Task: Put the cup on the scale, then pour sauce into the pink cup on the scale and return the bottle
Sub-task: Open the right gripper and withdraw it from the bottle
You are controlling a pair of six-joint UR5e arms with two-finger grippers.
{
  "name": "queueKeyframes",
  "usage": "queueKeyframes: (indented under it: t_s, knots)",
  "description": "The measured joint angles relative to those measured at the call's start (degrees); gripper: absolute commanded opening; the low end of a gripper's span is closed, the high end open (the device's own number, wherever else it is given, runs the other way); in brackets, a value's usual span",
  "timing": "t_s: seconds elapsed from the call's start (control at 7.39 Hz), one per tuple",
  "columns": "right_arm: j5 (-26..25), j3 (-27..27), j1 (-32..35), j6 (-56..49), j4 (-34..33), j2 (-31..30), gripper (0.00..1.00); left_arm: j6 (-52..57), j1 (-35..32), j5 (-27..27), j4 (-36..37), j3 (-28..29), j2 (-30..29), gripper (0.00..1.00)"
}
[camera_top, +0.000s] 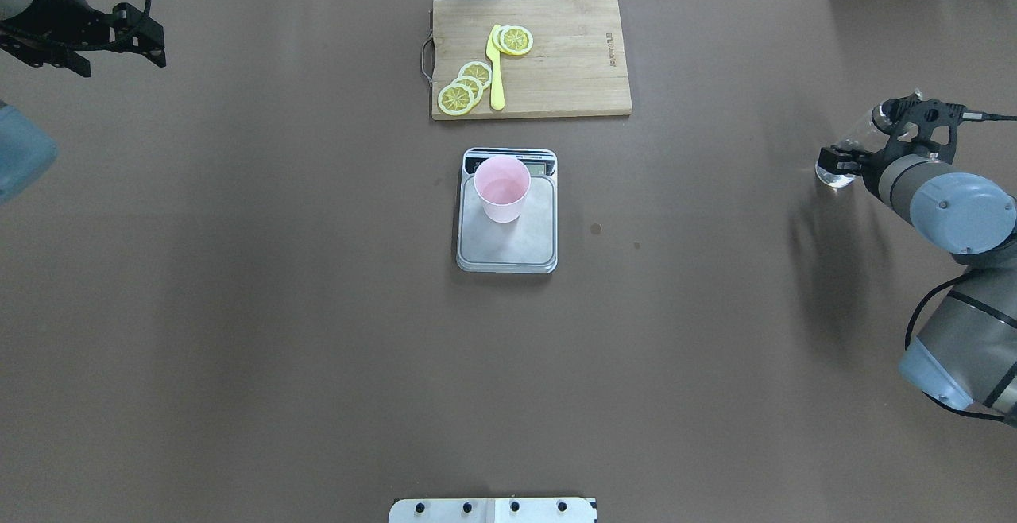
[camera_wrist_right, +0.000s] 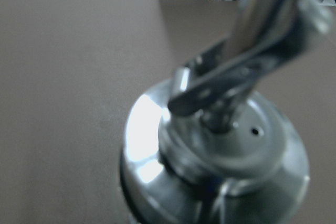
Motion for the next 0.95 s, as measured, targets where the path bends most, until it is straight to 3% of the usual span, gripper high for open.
queueKeyframes:
  t_s: [0.54, 0.81, 0.95]
  knots:
    - [6.94, 9.80, -0.06, 0.08, -0.12, -7.92, 1.00, -0.13, -0.04, 0.00, 0.00, -0.07, 0.09, 0.99]
    - [16.63, 17.79, 2.76, -0.43, -2.32, -12.21, 1.00, 0.14, -0.11, 0.00, 0.00, -0.22, 0.10, 0.99]
    - [23.39, 21.83, 7.24, -3.03, -7.28, -12.16, 1.00, 0.28, -0.12, 0.00, -0.02, -0.21, 0.13, 0.99]
